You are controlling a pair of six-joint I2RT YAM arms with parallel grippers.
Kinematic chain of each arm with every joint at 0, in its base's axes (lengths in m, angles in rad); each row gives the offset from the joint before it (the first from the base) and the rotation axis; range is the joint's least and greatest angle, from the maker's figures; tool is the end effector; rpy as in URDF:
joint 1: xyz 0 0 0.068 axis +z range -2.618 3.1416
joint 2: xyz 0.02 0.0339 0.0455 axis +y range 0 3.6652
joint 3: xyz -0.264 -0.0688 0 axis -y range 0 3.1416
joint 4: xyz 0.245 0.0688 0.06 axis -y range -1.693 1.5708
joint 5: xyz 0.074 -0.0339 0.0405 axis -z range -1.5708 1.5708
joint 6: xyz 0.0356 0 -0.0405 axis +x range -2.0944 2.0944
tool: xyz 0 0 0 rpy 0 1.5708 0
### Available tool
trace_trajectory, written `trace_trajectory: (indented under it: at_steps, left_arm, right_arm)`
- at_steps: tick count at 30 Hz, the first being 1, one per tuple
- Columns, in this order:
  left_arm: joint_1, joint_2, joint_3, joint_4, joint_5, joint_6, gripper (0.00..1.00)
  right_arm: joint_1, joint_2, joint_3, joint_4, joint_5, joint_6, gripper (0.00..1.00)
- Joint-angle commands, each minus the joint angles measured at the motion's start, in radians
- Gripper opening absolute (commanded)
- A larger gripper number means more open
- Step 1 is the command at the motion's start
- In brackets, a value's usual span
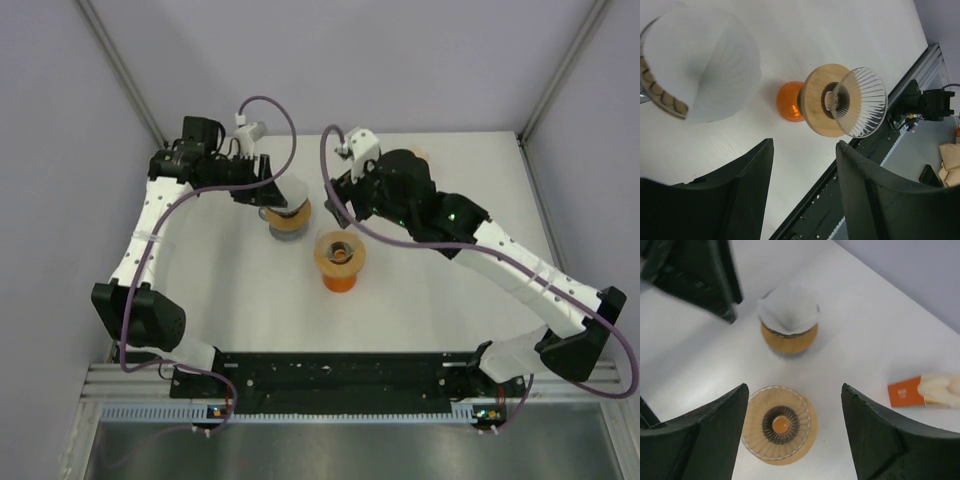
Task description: Place the coffee filter in the dripper
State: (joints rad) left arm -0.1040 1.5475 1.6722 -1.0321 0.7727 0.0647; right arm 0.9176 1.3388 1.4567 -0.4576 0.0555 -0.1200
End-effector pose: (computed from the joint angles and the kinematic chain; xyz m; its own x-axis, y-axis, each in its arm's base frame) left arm 0.3065 -0.0570 0.3890 -0.7496 0.1248 -0.6501 0.5515 0.6608 -0.5090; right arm 0.1832 0.2361 0.4223 -0.1099 -0.3403 -0.9339 -0.7799 0.6120 -0.1312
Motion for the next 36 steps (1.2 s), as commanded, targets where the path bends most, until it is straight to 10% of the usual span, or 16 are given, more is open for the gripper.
trace_trajectory:
  at_steps: [1, 9, 21, 36]
  left_arm:
    - [-0.127, -0.017, -0.002, 0.035, -0.021, -0.111, 0.58]
    - [-0.233, 0.02, -0.109, 0.141, -0.159, -0.169, 0.59]
    - [-0.319, 0.095, -0.144, 0.185, -0.147, -0.206, 0.52]
    - [-0.342, 0.083, -0.235, 0.21, -0.124, -0.186, 0.0]
  right_arm:
    - [-0.065, 0.1, 0.102, -0.26, 0.328, 0.452, 0.73]
    - [-0.088, 0.079, -0.039, -0.276, 0.238, 0.594, 0.7]
    - [-0.137, 0.111, -0.125, -0.17, 0.086, 0.609, 0.41]
    - [-0.138, 0.106, -0.257, -0.038, 0.05, 0.542, 0.0]
